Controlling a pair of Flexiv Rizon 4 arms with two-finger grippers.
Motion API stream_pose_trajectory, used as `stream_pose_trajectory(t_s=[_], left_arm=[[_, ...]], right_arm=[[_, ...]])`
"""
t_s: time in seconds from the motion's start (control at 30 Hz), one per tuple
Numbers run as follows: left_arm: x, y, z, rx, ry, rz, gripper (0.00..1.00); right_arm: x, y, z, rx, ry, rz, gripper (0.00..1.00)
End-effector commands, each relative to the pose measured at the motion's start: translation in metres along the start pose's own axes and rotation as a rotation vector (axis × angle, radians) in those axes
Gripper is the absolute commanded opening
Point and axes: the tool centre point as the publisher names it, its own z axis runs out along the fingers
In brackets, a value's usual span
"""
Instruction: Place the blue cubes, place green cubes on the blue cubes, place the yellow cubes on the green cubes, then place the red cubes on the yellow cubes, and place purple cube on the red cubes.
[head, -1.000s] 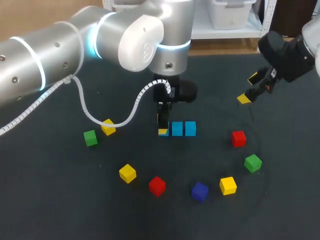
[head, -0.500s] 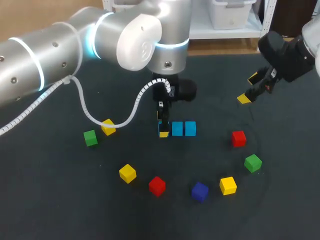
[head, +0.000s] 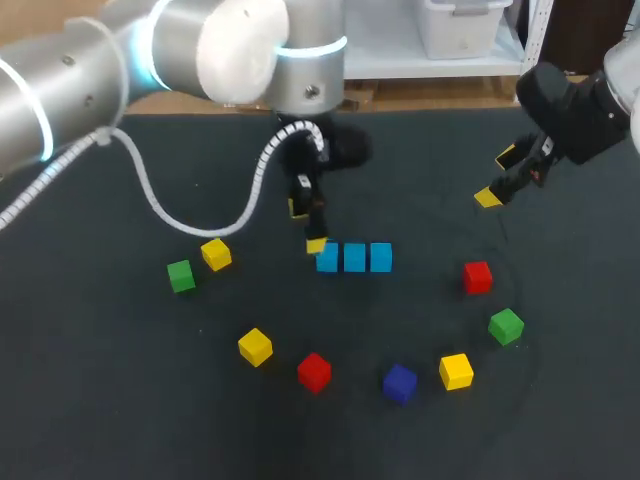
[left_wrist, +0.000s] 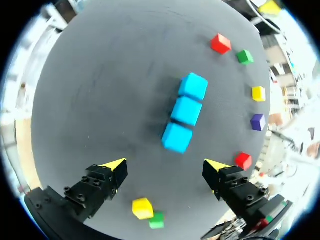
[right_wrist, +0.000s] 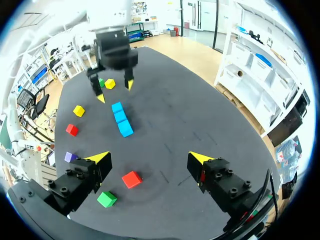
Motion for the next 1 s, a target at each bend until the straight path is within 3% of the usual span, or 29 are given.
stream_pose_trajectory(t_s=[0.03, 0.2, 0.47, 0.83, 1.0], left_arm=[[0.044, -0.020, -0.017, -0.038, -0.082, -0.114, 1.00], [0.077, -0.035, -0.023, -0.031, -0.128, -0.207, 1.00], [0.116, -0.054, -0.019, -0.036, -0.168, -0.268, 1.00], [0.146, -0.066, -0.020, -0.070, -0.173, -0.372, 1.00], [0.152, -0.076, -0.021, -0.029, -0.256, -0.380, 1.00]], right_arm=[[0.000, -0.001, 0.000, -0.002, -0.002, -0.001, 1.00], [0.000, -0.001, 0.000, -0.002, -0.002, -0.001, 1.00], [0.000, -0.001, 0.000, -0.002, -0.002, -0.001, 1.00], [0.000, -0.001, 0.000, -0.002, -0.002, -0.001, 1.00], [0.000, -0.001, 0.000, -0.002, -0.002, -0.001, 1.00]])
